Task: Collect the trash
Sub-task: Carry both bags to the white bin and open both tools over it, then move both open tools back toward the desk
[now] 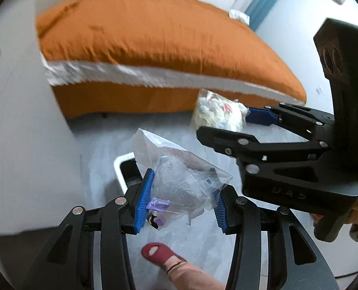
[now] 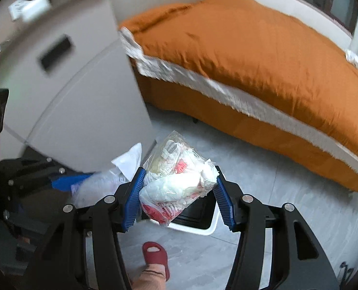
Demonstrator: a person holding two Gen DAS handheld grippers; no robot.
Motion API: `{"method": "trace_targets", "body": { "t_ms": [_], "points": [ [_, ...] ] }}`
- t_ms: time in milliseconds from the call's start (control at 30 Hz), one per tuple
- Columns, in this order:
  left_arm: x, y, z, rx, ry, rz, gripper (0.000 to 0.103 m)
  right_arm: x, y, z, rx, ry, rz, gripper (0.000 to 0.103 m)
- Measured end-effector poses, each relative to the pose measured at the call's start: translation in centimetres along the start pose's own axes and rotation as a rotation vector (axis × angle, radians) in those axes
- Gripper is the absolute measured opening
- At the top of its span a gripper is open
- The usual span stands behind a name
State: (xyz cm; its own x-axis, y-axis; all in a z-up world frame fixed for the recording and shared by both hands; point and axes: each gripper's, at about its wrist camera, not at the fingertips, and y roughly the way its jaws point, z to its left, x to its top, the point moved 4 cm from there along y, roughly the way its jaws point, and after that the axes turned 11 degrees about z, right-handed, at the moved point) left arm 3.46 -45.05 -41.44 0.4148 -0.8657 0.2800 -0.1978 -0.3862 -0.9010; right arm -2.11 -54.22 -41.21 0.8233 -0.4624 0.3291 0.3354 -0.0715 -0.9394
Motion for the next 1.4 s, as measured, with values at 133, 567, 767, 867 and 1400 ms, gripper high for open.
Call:
{"method": "trace_targets", "body": {
  "t_ms": [133,567,767,867,1400],
  "points": [
    [0.8,5.9,1.1,0.008,0.026,0.032,0.045,-0.5,6.1,-2.0,0.011,0.034,0.034,0.056],
    [-0.7,17.1,5.2,-0.010,0.017,0.093,0.098,-1.9,17.0,-4.8,-0.006,0.037,0.076,0.099],
    [-0.7,15.7,6.1,0.021,-0.018,0.090,0.098,-1.5,15.2,-5.0,-0.027,0.042,0.074,0.099],
    [-0.2,13.7,5.8,0.032,-0.044,0.080,0.098,-0.9,12.7,-4.6,-0.020,0.047,0.054,0.099],
    [2.6,-10.7,-0.7,0.141,-0.132,-0.150,0.098,3.9,-11.4,0.8,0.016,-0.012,-0.213,0.099]
  ]
}}
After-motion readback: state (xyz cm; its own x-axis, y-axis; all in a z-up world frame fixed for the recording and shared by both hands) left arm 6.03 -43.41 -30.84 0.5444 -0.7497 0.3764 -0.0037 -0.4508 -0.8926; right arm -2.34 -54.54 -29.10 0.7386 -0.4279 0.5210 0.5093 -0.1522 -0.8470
